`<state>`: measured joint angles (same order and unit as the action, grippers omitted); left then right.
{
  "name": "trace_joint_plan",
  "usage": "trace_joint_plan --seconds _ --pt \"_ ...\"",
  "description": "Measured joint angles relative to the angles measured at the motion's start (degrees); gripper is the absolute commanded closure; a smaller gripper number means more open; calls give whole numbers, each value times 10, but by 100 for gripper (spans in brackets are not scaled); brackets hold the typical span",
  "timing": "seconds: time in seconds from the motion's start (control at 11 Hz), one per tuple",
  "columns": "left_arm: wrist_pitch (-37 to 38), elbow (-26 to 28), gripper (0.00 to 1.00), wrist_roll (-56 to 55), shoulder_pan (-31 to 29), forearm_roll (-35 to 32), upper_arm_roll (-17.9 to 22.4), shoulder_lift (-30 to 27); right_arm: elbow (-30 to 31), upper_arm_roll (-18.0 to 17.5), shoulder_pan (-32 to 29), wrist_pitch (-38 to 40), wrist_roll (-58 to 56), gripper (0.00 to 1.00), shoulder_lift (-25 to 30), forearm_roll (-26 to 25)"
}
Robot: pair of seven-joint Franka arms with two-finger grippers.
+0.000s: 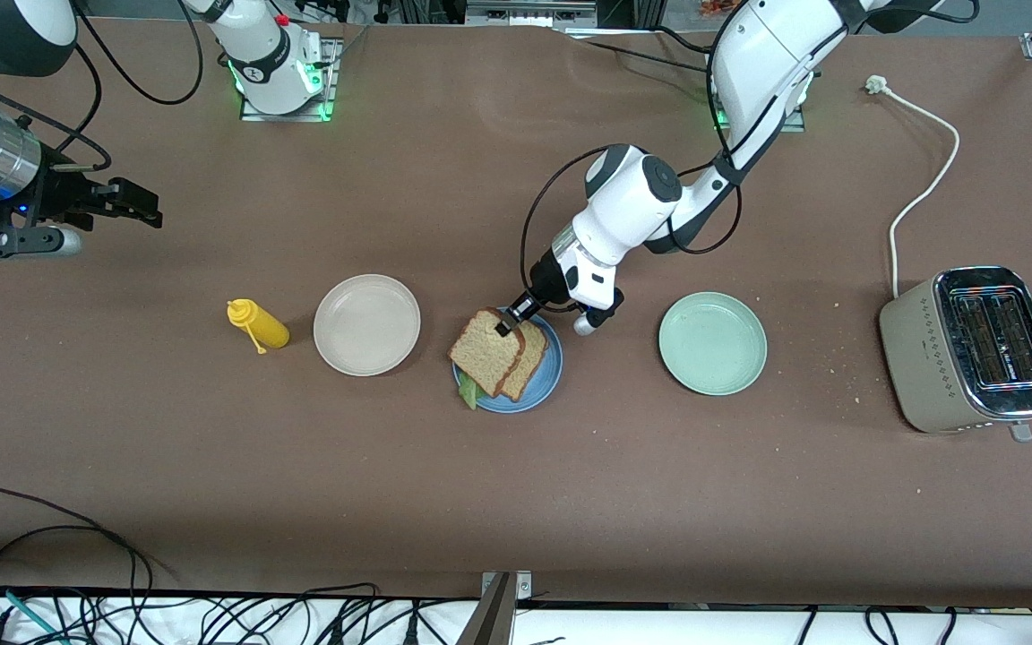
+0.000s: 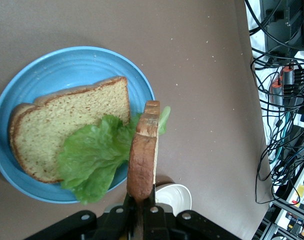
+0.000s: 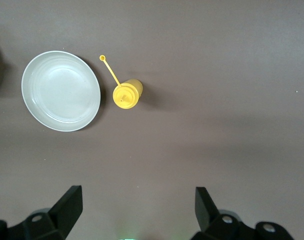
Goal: Make sandwich in blue plate with both arms
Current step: 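Lower the bread slice onto the lettuce and open the left gripper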
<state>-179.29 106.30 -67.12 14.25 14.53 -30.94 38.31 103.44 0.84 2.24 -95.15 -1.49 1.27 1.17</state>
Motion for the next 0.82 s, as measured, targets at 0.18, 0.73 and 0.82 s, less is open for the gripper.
trace_joint_plan --seconds 0.18,0.73,0.82 --pt "0 0 74 0 0 0 1 4 0 0 0 0 0 0 0 0" --pt "4 8 0 5 0 -1 3 7 0 0 0 0 0 0 0 0" --pt "7 11 0 12 0 -1 3 7 0 0 0 0 0 0 0 0"
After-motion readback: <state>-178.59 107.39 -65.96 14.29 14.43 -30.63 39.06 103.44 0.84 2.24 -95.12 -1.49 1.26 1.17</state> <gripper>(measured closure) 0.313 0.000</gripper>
